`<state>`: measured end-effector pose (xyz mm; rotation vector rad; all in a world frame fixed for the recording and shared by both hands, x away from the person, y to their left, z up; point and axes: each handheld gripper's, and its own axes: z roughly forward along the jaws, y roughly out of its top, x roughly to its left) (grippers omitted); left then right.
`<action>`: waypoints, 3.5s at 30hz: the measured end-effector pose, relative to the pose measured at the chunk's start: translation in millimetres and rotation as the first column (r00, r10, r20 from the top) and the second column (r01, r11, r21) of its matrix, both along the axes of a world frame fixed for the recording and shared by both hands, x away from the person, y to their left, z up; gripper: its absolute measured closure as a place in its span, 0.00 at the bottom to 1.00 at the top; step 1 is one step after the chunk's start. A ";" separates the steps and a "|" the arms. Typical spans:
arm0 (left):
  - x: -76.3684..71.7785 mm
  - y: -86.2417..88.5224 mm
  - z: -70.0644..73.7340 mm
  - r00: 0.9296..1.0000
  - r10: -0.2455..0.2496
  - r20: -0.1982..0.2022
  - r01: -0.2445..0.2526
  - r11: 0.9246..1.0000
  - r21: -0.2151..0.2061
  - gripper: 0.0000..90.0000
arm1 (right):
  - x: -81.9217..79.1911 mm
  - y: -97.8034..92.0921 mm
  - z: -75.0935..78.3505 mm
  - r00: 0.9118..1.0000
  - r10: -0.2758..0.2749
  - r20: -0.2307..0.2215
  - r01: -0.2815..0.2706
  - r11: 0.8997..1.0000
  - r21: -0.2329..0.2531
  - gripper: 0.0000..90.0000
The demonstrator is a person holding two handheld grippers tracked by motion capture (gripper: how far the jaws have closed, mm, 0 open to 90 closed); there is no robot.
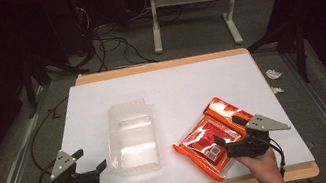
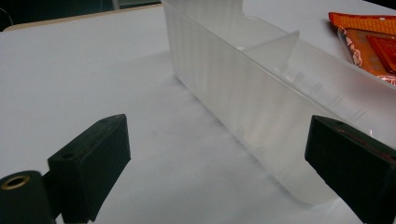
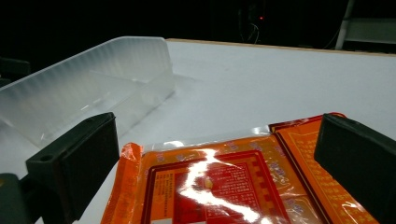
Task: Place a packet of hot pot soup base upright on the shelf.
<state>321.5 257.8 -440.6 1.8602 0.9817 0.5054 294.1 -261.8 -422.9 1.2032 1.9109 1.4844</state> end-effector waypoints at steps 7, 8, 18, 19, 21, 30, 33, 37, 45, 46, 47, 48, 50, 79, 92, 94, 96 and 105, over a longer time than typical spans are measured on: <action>-0.2 0.7 0.1 1.000 -0.003 0.000 0.003 1.000 0.000 0.08 | 4.0 -15.1 -3.7 0.999 -0.046 -0.018 0.046 0.999 0.011 0.00; -0.3 0.5 0.1 1.000 -0.005 0.000 0.005 1.000 0.000 0.08 | 4.8 -17.7 -4.7 0.998 -0.055 -0.024 0.055 0.998 0.014 0.00; -0.1 0.3 0.0 1.000 -0.010 0.000 0.010 1.000 -0.002 0.08 | 15.2 -58.1 -13.3 0.979 -0.183 -0.085 0.186 0.982 0.024 0.02; 0.3 0.0 -0.3 1.000 -0.011 -0.002 0.011 1.000 -0.001 0.08 | 16.4 -62.4 -14.3 0.978 -0.189 -0.091 0.192 0.981 0.022 0.02; 0.8 -0.5 -0.6 1.000 -0.013 -0.004 0.013 1.000 0.001 0.08 | 18.5 -70.0 -16.2 0.971 -0.210 -0.112 0.215 0.976 0.032 0.03; -0.2 -1.3 -0.8 1.000 -0.017 -0.001 0.017 1.000 0.003 0.08 | 23.1 -94.5 -26.0 0.940 -0.275 -0.200 0.292 0.954 0.062 0.05; -0.1 -1.0 -0.8 1.000 -0.016 -0.001 0.016 1.000 0.003 0.08 | 24.0 -100.0 -28.3 0.931 -0.292 -0.222 0.312 0.948 0.064 0.07; 0.0 -0.7 -0.6 1.000 -0.015 0.000 0.015 1.000 0.001 0.08 | 26.2 -106.4 -33.3 0.919 -0.298 -0.260 0.329 0.940 0.085 0.08; -0.3 -0.6 -0.5 1.000 -0.019 0.003 0.019 1.000 0.006 0.08 | 30.8 -110.0 -39.3 0.904 -0.296 -0.307 0.338 0.936 0.095 0.14; -0.4 -0.4 -0.4 1.000 -0.018 0.004 0.018 1.000 0.003 0.08 | 31.7 -109.6 -39.9 0.902 -0.296 -0.314 0.340 0.935 0.096 0.16; -0.6 -0.5 -0.4 1.000 -0.017 0.004 0.017 1.000 -0.001 0.08 | 32.5 -109.5 -40.5 0.902 -0.292 -0.319 0.339 0.936 0.100 0.16; -0.6 -0.6 -0.5 1.000 -0.018 0.004 0.018 1.000 -0.001 0.08 | 33.5 -108.8 -41.0 0.897 -0.295 -0.330 0.344 0.934 0.099 0.16; -0.1 -0.9 -0.6 1.000 -0.020 0.003 0.020 1.000 0.000 0.08 | 35.5 -108.6 -43.4 0.893 -0.292 -0.341 0.342 0.935 0.094 0.17; -1.7 -4.9 1.2 0.999 -0.039 0.019 0.040 0.999 -0.010 0.10 | 34.6 -92.0 -47.2 0.919 -0.186 -0.346 0.240 0.964 0.118 0.75; 1.0 -2.1 3.0 0.999 -0.028 0.025 0.029 0.999 -0.037 0.10 | 42.7 -95.5 -52.7 0.878 -0.259 -0.402 0.313 0.947 0.074 0.89; 0.6 -2.7 2.8 0.999 -0.027 0.025 0.028 0.999 -0.039 0.10 | 41.9 -95.9 -52.3 0.882 -0.260 -0.394 0.312 0.947 0.074 0.95; 0.3 -3.5 2.7 0.999 -0.030 0.022 0.031 0.999 -0.039 0.10 | 40.7 -96.1 -51.2 0.893 -0.252 -0.372 0.300 0.951 0.074 1.00; -1.4 -3.8 4.8 0.999 -0.030 0.032 0.032 0.998 -0.050 0.11 | 32.0 -83.1 -31.9 0.945 -0.225 -0.237 0.241 0.970 0.038 1.00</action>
